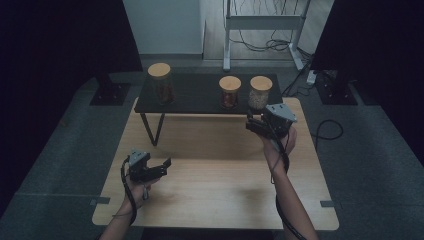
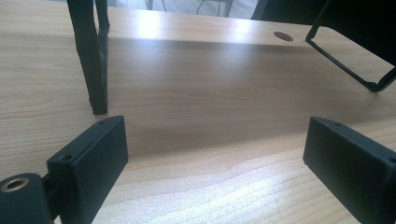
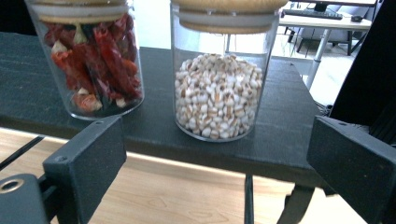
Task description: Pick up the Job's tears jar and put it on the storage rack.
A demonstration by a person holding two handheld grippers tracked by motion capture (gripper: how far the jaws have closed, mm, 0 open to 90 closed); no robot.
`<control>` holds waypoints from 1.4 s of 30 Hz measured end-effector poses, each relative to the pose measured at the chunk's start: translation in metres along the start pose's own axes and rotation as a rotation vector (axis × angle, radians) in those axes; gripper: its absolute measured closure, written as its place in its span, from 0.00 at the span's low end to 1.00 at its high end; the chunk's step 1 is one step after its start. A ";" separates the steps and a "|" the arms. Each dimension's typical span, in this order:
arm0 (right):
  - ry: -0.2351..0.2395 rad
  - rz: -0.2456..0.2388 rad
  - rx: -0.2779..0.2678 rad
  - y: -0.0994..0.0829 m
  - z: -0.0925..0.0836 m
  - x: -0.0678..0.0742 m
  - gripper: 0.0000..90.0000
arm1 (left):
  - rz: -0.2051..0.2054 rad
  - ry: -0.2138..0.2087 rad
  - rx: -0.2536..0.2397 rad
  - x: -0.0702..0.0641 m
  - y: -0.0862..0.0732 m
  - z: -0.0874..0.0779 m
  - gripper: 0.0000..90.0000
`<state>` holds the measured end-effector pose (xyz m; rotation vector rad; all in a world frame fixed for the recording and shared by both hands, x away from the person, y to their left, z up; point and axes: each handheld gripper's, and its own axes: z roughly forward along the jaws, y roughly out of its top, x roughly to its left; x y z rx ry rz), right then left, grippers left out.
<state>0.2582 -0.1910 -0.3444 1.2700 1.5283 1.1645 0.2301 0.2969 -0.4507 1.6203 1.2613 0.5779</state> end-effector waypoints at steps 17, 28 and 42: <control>0.024 0.002 -0.017 -0.032 -0.025 0.003 0.05 | 0.001 0.001 0.010 0.000 -0.001 0.002 0.07; 0.047 -0.002 -0.005 -0.057 -0.037 0.008 0.05 | 0.002 0.001 0.012 0.000 -0.001 0.002 0.07; 0.074 0.014 0.067 -0.083 -0.042 0.009 0.05 | 0.006 0.001 0.017 -0.001 -0.002 0.003 0.07</control>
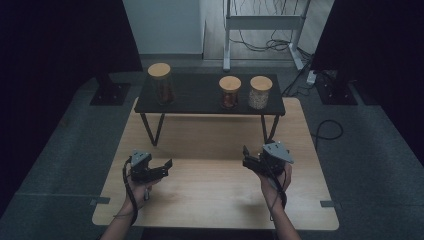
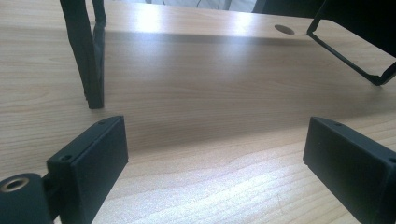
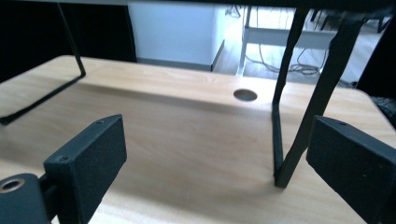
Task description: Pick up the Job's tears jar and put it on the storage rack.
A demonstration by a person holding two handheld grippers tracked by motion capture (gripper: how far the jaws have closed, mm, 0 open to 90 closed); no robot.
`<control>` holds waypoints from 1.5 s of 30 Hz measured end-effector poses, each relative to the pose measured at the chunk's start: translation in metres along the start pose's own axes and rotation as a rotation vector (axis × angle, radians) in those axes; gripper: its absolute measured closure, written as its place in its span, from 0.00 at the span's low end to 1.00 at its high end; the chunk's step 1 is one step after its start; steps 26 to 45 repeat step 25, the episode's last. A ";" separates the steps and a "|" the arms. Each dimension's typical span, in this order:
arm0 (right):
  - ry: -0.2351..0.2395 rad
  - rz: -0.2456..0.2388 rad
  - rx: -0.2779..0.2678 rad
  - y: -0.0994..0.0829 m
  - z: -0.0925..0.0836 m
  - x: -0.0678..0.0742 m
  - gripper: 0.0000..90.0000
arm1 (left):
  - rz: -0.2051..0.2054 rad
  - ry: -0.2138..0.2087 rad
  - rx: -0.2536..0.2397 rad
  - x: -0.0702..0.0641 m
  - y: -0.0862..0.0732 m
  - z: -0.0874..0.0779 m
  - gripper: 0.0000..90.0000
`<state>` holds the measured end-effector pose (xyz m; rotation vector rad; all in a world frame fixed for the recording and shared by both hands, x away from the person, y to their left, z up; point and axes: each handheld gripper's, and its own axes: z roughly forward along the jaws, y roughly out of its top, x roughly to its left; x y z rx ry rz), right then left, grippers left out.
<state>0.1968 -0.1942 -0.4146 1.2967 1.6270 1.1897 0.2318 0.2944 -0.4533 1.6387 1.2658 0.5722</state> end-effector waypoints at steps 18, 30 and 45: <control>0.033 -0.008 0.098 -0.015 0.012 0.004 0.05 | 0.003 0.002 0.004 0.000 0.000 0.000 0.07; 0.040 -0.002 0.103 -0.017 0.011 0.004 0.05 | -0.005 -0.007 0.002 0.002 0.000 0.001 0.07; 0.040 -0.002 0.103 -0.017 0.011 0.004 0.05 | -0.005 -0.007 0.002 0.002 0.000 0.001 0.07</control>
